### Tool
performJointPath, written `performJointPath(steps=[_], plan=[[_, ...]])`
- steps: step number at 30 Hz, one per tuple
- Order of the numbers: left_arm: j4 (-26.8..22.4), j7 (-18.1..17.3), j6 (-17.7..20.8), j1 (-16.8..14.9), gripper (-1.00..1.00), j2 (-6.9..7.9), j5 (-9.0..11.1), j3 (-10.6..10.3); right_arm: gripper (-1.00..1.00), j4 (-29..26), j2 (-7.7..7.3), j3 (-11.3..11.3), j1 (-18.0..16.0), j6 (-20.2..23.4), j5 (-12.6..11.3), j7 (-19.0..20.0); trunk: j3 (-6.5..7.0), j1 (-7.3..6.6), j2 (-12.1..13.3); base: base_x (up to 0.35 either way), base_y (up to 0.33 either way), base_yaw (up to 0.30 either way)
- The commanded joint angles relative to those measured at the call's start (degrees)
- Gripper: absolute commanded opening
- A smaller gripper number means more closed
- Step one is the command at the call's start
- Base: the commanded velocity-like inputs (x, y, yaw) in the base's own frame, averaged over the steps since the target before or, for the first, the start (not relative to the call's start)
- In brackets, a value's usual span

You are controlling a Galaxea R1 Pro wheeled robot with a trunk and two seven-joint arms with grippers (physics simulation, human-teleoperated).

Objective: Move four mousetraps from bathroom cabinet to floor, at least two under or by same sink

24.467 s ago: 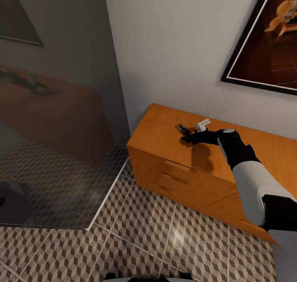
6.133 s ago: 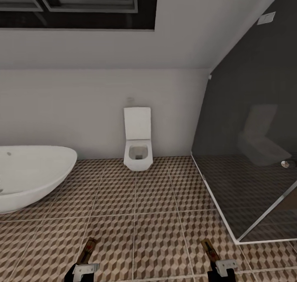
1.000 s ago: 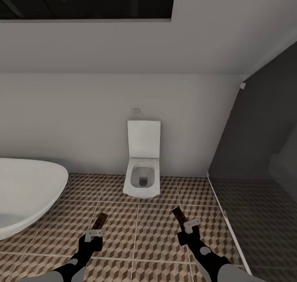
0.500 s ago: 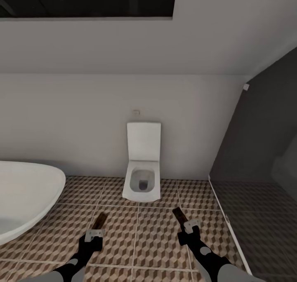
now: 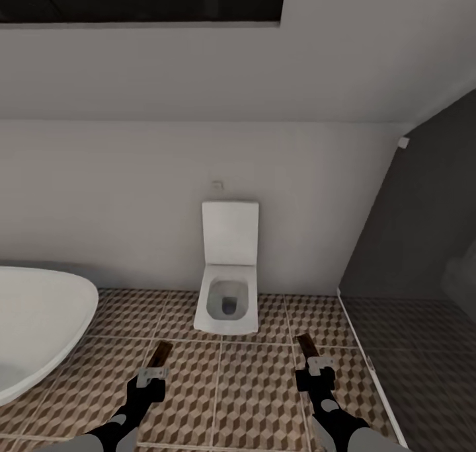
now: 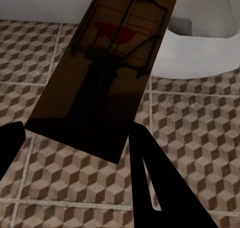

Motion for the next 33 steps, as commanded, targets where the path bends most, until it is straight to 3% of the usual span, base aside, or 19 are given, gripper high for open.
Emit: performJointPath(steps=[1,6,8,12,33], plan=[[0.2,-0.1,-0.3,-0.1,-1.0,-0.07,0.5,-0.3,-1.0,0.1,0.57,-0.4,-0.1,-0.1,0.1,-0.3,-0.11,0.05,-0.1,0.112,0.0,0.0],[0.2,-0.5,-0.4,-0.1,-1.0,-0.49,0.3,-0.4,-1.0,0.2,1.24,-0.2,-0.1,0.2,0.1,-0.3,-0.11,0.05,-0.1,0.045,0.0,0.0],[0.3,-0.6,-0.4,-0.1,-1.0,-1.55,0.2,-0.5,-1.0,0.7,1.4,0.0,-0.1,0.4,0.1,-0.1,-0.11,0.05,-0.1,0.009,0.0,0.0],[0.3,-0.7,-0.5,-0.1,-1.0,-2.1,0.1,-0.5,-1.0,1.4,1.48,0.3,-0.1,0.3,0.2,0.8,-0.11,0.05,-0.1,0.003,0.0,0.0],[0.3,-0.8,-0.4,0.0,-1.0,-2.24,0.1,-0.6,-1.0,1.5,1.41,0.4,-0.1,-0.2,0.3,1.1,-0.29,0.27,-0.5,0.0,0.0,0.0]])
